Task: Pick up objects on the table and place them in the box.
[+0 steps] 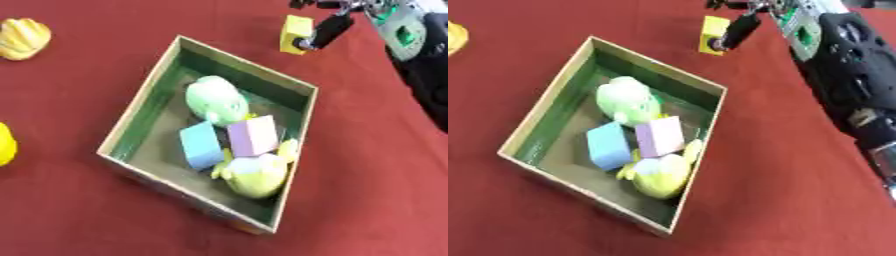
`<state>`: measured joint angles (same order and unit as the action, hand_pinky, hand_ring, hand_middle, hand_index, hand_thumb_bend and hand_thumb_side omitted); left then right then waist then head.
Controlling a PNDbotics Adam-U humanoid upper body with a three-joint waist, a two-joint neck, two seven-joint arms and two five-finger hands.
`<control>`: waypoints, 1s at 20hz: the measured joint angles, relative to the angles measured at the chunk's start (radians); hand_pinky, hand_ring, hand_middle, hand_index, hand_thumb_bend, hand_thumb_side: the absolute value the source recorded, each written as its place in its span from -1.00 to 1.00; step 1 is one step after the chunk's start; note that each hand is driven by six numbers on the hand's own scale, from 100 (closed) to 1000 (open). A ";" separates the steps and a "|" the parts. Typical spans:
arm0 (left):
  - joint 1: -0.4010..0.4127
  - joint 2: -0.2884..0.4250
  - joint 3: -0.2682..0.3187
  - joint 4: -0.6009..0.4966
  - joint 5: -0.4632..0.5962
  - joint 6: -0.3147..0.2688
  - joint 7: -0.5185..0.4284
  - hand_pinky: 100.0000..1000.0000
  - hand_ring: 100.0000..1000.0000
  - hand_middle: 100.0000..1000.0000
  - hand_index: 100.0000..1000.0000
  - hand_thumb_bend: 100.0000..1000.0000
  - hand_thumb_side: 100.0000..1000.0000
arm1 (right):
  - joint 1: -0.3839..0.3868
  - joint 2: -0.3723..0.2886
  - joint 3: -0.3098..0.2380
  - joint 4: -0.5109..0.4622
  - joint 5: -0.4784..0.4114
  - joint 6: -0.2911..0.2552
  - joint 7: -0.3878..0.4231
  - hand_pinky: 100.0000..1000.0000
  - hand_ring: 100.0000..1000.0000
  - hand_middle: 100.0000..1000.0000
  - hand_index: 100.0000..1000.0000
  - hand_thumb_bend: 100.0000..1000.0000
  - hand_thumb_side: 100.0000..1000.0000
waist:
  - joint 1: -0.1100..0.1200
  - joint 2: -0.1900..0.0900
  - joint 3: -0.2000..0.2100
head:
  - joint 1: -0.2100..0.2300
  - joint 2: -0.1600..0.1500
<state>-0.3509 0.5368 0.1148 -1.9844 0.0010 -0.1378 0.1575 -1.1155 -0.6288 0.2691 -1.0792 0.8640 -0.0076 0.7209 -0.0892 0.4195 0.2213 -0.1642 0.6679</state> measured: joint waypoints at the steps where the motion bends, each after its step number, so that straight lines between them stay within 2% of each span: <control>1: 0.000 0.000 0.000 0.000 0.000 0.000 0.000 0.55 0.19 0.28 0.66 -1.00 0.08 | -0.001 0.000 -0.003 0.004 0.006 0.000 -0.001 0.86 1.00 0.88 1.00 -0.52 -0.34 | 0.000 0.001 0.000 | 0.000 -0.001; 4: 0.000 0.000 0.000 0.000 0.000 0.000 0.000 0.55 0.19 0.28 0.66 -1.00 0.08 | -0.001 0.000 -0.010 0.014 0.022 -0.003 -0.005 0.86 1.00 0.88 1.00 -0.56 -0.30 | 0.000 0.004 0.000 | -0.002 -0.002; 14: 0.000 0.000 0.000 0.000 0.002 0.000 0.000 0.55 0.18 0.28 0.66 -1.00 0.08 | -0.008 0.013 -0.023 0.049 0.048 0.006 -0.021 0.85 1.00 0.85 0.98 -0.69 -0.36 | 0.002 0.024 0.005 | -0.008 -0.014; 17: -0.001 0.000 0.000 0.000 0.003 0.000 0.000 0.55 0.18 0.28 0.66 -1.00 0.08 | -0.011 0.019 -0.025 0.058 0.052 0.009 -0.028 0.83 1.00 0.80 0.94 -0.81 -0.45 | 0.002 0.028 0.007 | -0.010 -0.018; 20: -0.001 0.000 0.000 0.000 0.004 0.000 0.000 0.55 0.18 0.28 0.66 -1.00 0.08 | -0.013 0.024 -0.029 0.061 0.052 0.019 -0.037 0.81 1.00 0.59 0.78 -0.94 -0.64 | 0.003 0.033 0.007 | -0.013 -0.018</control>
<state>-0.3518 0.5368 0.1150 -1.9844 0.0051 -0.1376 0.1576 -1.1290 -0.6047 0.2397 -1.0184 0.9159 0.0110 0.6837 -0.0862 0.4523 0.2285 -0.1771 0.6494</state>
